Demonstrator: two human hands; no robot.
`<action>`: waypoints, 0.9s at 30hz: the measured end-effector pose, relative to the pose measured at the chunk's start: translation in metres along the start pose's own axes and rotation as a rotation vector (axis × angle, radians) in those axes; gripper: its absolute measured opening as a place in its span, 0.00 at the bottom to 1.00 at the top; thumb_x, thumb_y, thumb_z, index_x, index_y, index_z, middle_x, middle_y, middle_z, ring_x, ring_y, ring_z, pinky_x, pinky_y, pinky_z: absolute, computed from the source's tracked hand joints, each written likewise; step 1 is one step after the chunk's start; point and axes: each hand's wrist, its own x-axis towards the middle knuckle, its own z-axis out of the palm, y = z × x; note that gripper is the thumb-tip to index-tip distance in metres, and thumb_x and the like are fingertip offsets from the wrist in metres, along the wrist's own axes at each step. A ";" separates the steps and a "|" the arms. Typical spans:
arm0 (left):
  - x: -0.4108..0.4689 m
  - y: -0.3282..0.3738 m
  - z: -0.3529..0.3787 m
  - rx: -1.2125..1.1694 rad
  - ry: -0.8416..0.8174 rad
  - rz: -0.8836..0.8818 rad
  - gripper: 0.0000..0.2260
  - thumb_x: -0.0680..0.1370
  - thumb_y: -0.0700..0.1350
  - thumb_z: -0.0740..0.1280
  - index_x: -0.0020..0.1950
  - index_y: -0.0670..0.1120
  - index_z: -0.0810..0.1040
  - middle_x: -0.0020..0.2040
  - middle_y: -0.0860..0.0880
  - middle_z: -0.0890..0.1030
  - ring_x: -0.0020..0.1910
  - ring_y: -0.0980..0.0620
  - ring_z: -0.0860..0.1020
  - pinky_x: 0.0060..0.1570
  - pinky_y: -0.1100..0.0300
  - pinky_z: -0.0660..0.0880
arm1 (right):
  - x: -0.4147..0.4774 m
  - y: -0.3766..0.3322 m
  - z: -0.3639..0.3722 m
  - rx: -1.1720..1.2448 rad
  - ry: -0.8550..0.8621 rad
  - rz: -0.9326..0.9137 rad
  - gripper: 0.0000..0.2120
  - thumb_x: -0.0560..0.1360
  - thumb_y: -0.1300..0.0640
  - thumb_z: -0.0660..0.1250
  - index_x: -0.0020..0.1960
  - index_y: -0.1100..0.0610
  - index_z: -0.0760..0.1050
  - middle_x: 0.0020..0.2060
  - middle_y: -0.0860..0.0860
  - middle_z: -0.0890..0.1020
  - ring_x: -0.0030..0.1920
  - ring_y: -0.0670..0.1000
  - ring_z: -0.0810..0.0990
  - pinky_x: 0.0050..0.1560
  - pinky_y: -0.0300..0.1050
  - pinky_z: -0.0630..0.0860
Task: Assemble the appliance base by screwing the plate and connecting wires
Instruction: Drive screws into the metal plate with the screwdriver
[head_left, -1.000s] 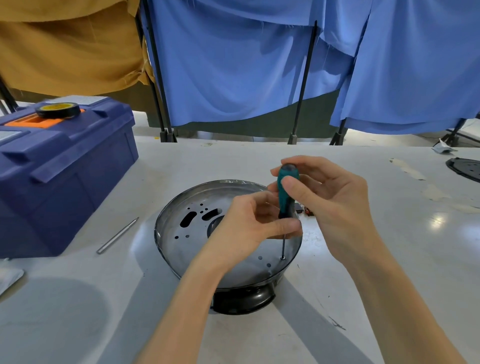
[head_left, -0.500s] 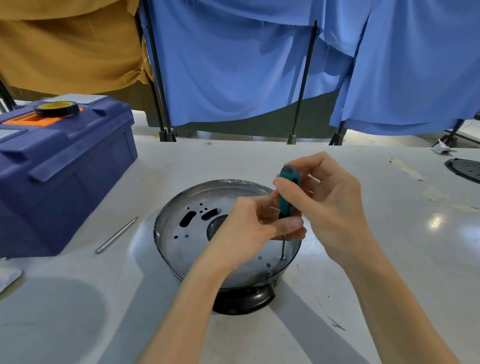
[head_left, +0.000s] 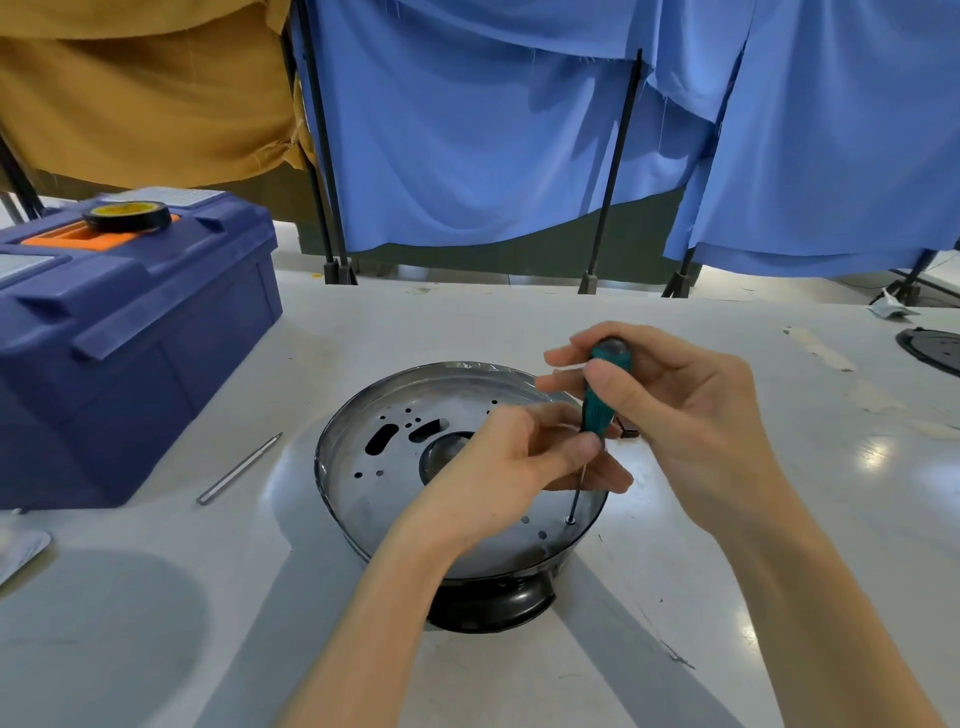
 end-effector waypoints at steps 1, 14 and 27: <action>0.000 -0.001 0.000 -0.009 -0.001 0.009 0.10 0.80 0.42 0.64 0.60 0.41 0.76 0.48 0.43 0.85 0.51 0.46 0.84 0.56 0.60 0.77 | 0.000 0.000 0.003 -0.038 0.069 -0.020 0.12 0.73 0.57 0.69 0.55 0.60 0.79 0.47 0.51 0.86 0.45 0.53 0.87 0.45 0.39 0.81; -0.001 -0.002 0.002 0.053 0.012 0.000 0.09 0.84 0.38 0.57 0.55 0.40 0.77 0.44 0.42 0.83 0.49 0.47 0.84 0.52 0.64 0.77 | 0.000 0.000 0.005 0.045 -0.014 0.039 0.14 0.80 0.54 0.65 0.63 0.58 0.77 0.57 0.50 0.84 0.52 0.54 0.85 0.48 0.43 0.82; 0.003 -0.003 0.005 0.112 0.020 0.002 0.10 0.83 0.38 0.58 0.61 0.39 0.77 0.52 0.40 0.83 0.52 0.49 0.83 0.55 0.64 0.77 | -0.002 0.010 0.029 -0.561 0.583 -0.145 0.10 0.71 0.51 0.76 0.41 0.53 0.76 0.34 0.44 0.82 0.36 0.51 0.83 0.40 0.44 0.80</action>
